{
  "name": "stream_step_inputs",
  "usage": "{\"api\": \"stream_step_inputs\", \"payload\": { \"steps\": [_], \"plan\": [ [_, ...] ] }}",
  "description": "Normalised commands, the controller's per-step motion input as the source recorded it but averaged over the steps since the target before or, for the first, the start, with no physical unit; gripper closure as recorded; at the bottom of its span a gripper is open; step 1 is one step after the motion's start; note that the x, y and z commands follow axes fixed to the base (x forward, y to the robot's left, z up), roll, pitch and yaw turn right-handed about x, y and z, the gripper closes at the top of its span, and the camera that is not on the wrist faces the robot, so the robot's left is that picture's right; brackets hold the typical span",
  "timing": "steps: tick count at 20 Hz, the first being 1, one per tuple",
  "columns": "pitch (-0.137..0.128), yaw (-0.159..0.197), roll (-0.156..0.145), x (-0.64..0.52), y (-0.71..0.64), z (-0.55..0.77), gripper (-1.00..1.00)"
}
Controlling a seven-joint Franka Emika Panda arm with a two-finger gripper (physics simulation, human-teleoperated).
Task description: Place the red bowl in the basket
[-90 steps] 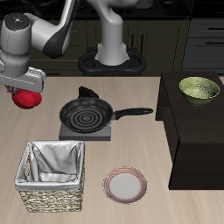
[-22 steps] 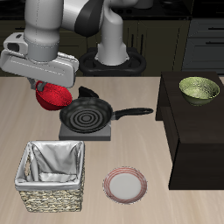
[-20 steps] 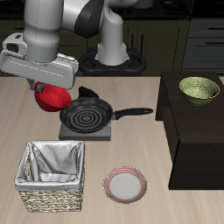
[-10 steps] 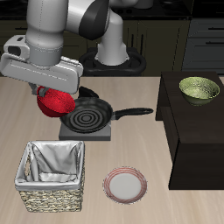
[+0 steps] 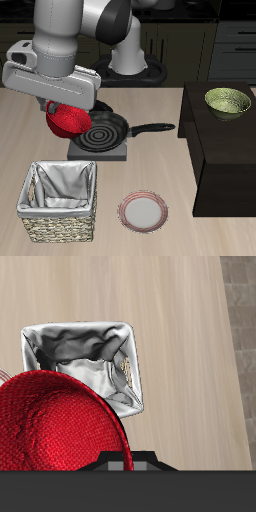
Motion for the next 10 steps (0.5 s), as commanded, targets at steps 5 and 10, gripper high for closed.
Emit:
{"api": "stream_step_inputs", "payload": {
  "steps": [5,10],
  "plan": [
    [-0.011,0.016,0.009,0.25,0.15,0.08,1.0],
    [-0.037,-0.009,-0.024,0.3,0.0,0.18,1.0]
  ]
}}
